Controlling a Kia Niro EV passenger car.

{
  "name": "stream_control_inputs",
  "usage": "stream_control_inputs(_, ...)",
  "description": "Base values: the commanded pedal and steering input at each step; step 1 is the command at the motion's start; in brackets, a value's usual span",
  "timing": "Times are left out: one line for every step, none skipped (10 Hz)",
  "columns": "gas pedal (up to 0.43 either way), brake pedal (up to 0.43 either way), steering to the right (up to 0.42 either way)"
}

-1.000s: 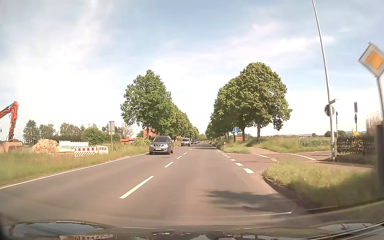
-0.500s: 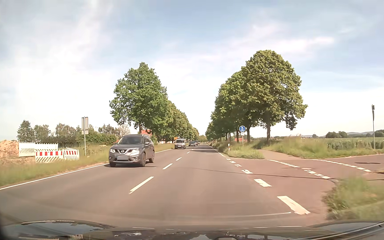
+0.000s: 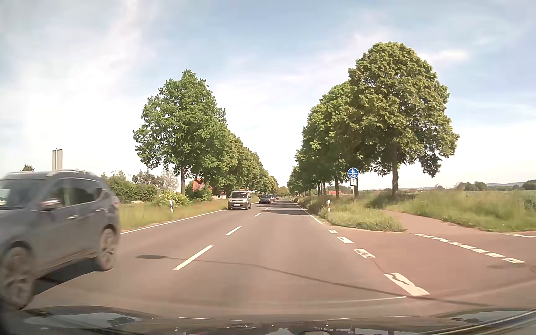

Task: Follow the waypoints while adhering to traffic rules and regulations

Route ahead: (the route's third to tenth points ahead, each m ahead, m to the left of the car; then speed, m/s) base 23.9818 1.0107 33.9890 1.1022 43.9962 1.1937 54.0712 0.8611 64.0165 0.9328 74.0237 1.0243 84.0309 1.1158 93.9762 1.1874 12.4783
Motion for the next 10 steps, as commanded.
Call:
stream_control_inputs(0.059, 0.0, -0.003)
stream_control_inputs(0.059, 0.0, -0.003)
stream_control_inputs(0.059, 0.0, -0.003)
stream_control_inputs(0.059, 0.0, -0.004)
stream_control_inputs(0.059, 0.0, -0.004)
stream_control_inputs(0.059, 0.0, -0.004)
stream_control_inputs(0.059, 0.0, -0.004)
stream_control_inputs(0.059, 0.0, -0.004)
stream_control_inputs(0.059, 0.0, -0.003)
stream_control_inputs(0.059, 0.0, -0.003)
